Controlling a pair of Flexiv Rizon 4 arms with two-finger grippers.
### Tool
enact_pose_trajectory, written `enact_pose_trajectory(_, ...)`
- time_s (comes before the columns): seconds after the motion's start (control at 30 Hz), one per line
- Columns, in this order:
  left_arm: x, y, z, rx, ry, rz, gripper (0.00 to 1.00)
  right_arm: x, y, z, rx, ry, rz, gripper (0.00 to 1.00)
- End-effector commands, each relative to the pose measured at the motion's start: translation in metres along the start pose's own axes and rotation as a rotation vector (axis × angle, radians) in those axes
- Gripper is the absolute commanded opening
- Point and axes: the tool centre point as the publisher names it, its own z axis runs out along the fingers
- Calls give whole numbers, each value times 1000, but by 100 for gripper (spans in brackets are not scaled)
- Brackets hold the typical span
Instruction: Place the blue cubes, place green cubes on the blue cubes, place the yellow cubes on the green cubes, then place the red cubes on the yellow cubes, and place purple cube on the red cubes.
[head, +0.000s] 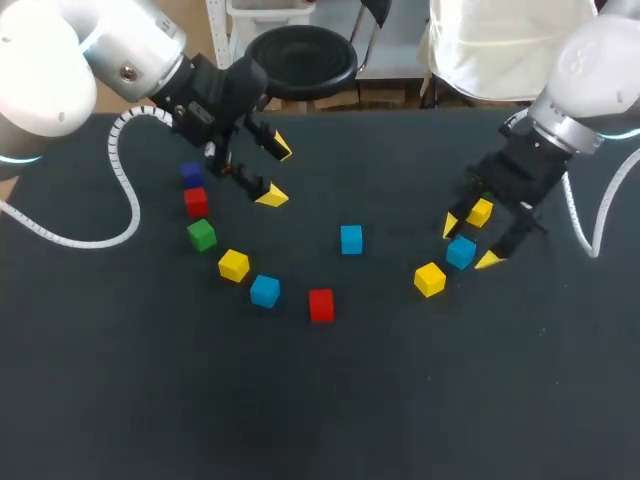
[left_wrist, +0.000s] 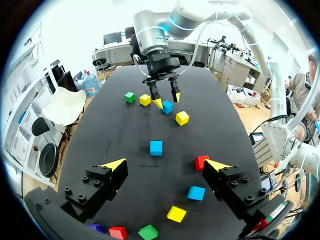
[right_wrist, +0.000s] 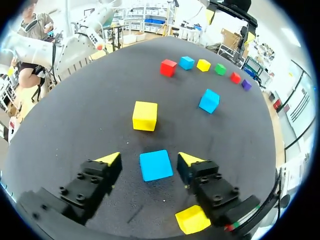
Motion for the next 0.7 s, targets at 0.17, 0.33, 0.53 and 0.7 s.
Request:
enact_pose_trajectory(0.17,0,0,0,0,3,-1,100,0,2,3,5,4,9,0)
enact_pose_trajectory(0.33,0,0,0,0,3,-1,100,-3,6,-2,30,11,17,0)
enact_pose_trajectory(0.53,0,0,0,0,3,-1,100,-7,5,5,-31,33,210,0)
enact_pose_trajectory(0.7,0,0,0,0,3,-1,100,-13,6,12,42,60,366,0)
